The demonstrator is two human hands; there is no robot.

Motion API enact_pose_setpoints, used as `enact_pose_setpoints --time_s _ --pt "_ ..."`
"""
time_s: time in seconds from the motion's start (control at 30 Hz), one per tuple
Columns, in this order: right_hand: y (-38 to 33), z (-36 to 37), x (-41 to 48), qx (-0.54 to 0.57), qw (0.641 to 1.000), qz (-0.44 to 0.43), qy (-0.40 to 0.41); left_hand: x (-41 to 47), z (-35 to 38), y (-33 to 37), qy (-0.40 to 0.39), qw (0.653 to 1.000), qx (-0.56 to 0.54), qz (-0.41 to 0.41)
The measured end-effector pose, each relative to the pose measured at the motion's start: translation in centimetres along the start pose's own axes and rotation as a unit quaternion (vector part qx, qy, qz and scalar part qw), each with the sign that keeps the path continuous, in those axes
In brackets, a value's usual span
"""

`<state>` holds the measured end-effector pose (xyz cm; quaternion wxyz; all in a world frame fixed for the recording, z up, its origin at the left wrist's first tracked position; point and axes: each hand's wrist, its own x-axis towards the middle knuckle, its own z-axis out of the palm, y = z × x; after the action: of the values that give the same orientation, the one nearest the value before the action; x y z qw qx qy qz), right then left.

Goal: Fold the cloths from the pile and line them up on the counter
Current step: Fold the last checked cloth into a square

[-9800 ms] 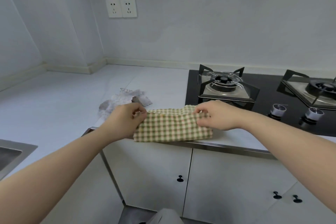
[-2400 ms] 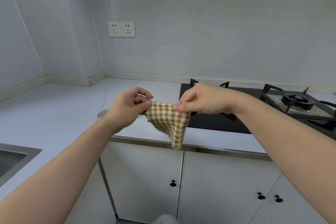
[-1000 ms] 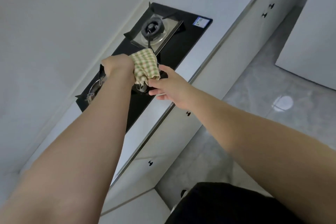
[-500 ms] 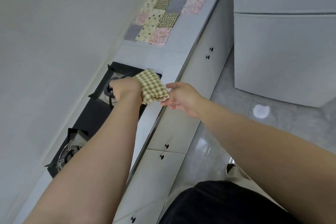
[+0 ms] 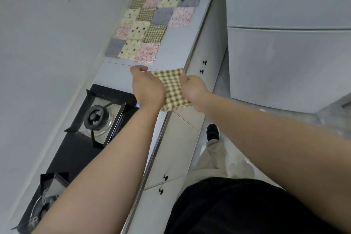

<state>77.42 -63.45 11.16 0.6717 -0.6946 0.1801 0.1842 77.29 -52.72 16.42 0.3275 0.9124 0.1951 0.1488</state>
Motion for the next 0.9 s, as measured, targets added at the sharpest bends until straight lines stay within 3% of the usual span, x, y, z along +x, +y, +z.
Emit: enact_pose_setpoints --time_s 0.1,0.2,0.43,0.73,0.9 --pt "-2.0 -0.5 5.2 -0.120 0.990 -0.069 0.018 3.7 3.8 -1.2 0.012 0.996 -0.064 -0.065" --pt "-4.6 -1.1 11.6 -0.292 0.949 -0.117 -0.004 7.9 8.3 -2.5 0.017 0.984 -0.121 -0.131" --pt "-8.7 -0.6 27.2 -0.466 0.872 -0.133 -0.063 17.7 16.3 -4.3 -0.011 0.952 -0.159 -0.260" --pt "-9.6 2.8 36.7 -0.586 0.789 -0.124 -0.135 24.2 19.0 -7.2 -0.051 0.939 -0.090 -0.327" --pt "-8.4 3.8 36.9 -0.614 0.764 -0.162 -0.114 24.4 18.9 -8.1 -0.040 0.934 -0.086 -0.344"
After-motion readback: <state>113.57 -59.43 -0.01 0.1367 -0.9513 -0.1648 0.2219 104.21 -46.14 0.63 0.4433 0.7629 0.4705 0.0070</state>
